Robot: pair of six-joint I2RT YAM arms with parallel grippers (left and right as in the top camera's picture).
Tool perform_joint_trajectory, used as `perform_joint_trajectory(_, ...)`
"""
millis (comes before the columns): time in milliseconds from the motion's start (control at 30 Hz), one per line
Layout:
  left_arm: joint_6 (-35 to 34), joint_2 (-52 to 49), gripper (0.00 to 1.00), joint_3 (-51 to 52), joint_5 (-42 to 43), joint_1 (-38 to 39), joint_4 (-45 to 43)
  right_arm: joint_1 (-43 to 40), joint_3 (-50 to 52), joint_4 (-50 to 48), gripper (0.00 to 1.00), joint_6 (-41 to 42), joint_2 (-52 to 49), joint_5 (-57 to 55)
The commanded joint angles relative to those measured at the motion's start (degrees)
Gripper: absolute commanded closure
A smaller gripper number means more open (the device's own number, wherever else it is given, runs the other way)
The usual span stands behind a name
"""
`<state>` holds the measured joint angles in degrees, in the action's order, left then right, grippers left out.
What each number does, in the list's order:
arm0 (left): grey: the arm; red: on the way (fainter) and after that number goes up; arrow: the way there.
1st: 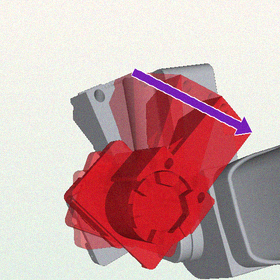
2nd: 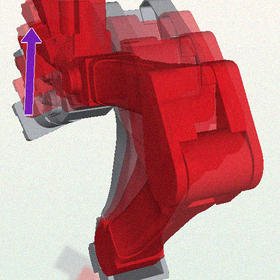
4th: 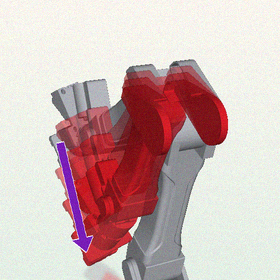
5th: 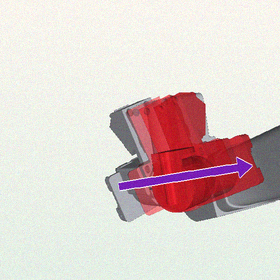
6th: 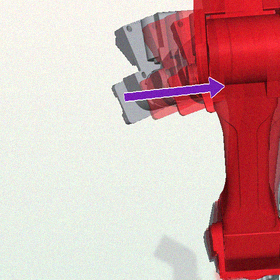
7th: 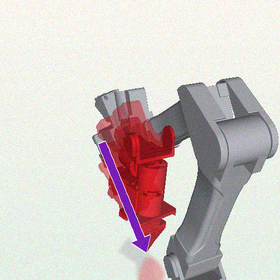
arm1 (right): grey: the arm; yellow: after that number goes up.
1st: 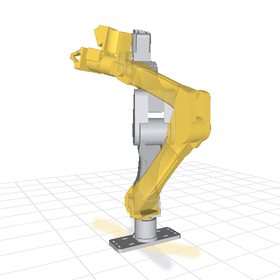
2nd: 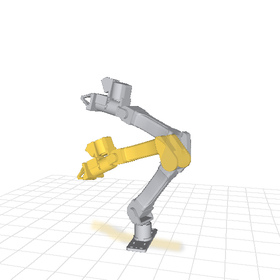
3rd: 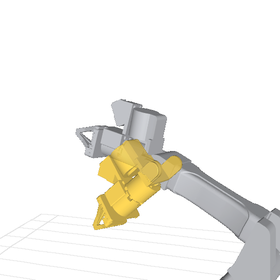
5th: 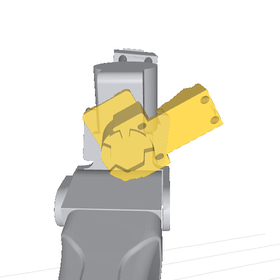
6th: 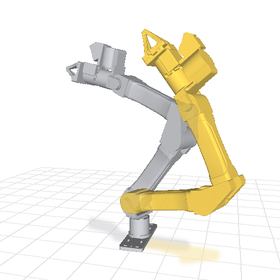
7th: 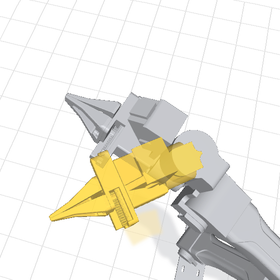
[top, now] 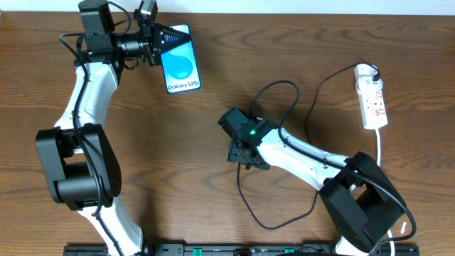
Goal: Plug charger to phone and switch on socket
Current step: 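Lower the right gripper onto the black cable near its USB-C plug, then close the right gripper on the cable plug and lift it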
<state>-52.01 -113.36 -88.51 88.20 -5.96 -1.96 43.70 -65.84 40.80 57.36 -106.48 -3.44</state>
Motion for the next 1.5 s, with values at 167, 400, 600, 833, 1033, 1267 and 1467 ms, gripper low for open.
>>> perform_joint_trajectory(167, 0.98, 1.81, 0.93, 0.11, 1.16, -0.24, -0.31, 0.33, -0.92, 0.57, 0.32, 1.77, -4.44, -2.62)
perform_joint_trajectory(400, 0.98, 1.84, 0.93, 0.11, 1.14, -0.24, -0.31, 0.20, -0.92, 0.55, 0.33, 1.79, -4.96, -2.67)
perform_joint_trajectory(600, 0.98, 1.81, 0.93, 0.11, 1.14, -0.24, -0.31, 0.15, -0.92, 0.59, 0.59, 2.21, -4.96, -2.67)
perform_joint_trajectory(833, 0.98, 1.81, 0.93, 0.11, 1.14, -0.24, -0.31, 0.15, -0.92, 0.59, 0.87, 2.19, -4.96, -2.67)
perform_joint_trajectory(1033, 0.98, 1.81, 0.93, 0.11, 1.14, -0.24, -0.31, 0.15, -0.92, 0.59, 0.99, 2.21, -4.96, -2.67)
perform_joint_trajectory(1267, 0.98, 1.81, 0.93, 0.11, 1.14, -0.24, -0.31, 0.11, -0.94, 0.02, 0.99, 1.62, -4.96, -2.62)
perform_joint_trajectory(1467, 0.96, 1.81, 0.93, 0.11, 1.16, -0.26, -0.31, -1.05, -2.80, -0.74, 0.99, -7.61, -4.24, 5.46)
